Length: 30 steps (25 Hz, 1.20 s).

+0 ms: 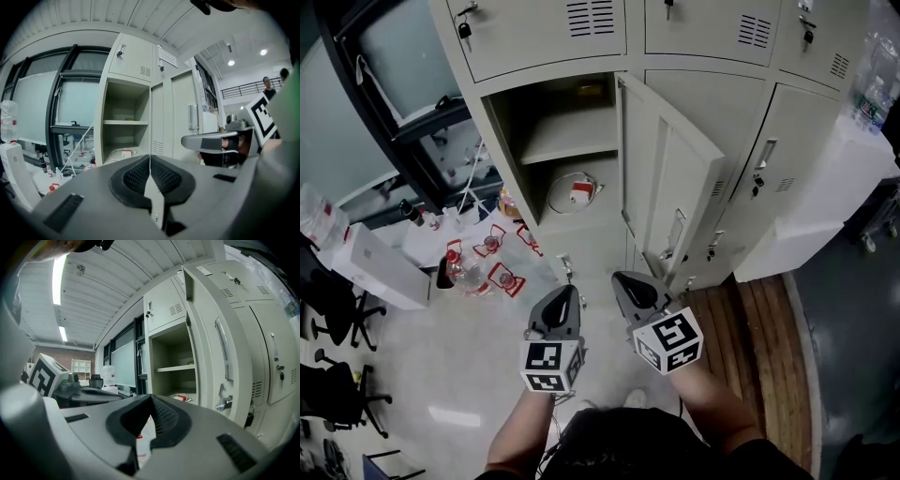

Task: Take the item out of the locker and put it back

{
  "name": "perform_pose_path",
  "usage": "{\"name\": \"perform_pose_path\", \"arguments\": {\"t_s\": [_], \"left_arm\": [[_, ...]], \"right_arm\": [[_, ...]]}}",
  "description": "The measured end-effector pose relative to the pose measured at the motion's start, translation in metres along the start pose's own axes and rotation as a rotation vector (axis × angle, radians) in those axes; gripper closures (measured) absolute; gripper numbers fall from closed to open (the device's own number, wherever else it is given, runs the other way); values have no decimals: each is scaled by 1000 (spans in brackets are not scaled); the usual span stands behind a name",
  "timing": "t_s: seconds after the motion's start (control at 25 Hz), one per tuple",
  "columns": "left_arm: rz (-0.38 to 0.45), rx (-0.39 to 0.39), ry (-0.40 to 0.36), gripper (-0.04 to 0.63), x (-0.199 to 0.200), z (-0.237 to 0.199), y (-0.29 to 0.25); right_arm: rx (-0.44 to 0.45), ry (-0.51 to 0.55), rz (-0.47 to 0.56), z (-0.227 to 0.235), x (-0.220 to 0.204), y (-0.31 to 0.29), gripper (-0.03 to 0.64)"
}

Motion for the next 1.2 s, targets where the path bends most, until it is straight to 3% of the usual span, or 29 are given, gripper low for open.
{"name": "perform_pose_path", "arguments": {"t_s": [0.44,0.56,0.72,1.2], "left_arm": [[-19,18,-4,580,3,-4,-33],[-26,23,-6,511,4,-13,-45],[-35,7,-15,468,5,-29,-67],[-107,-88,-34,388,7,-86,-151]], "right_arm": [[19,3,3,14,-1,-9,617],[8,1,-1,16,-3,-17,617],[-20,2,-7,20,-4,-30,617],[-157,-8,-54,27,1,-77,617]]}}
Point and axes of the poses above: the fingertips, and each gripper's own axes: y backward along the fingers, z to its right, x out of its top, the point moved 9 cm from there along y, backward along the fingers, and after that the axes turned 7 degrees about y, right-handed, at the moved point
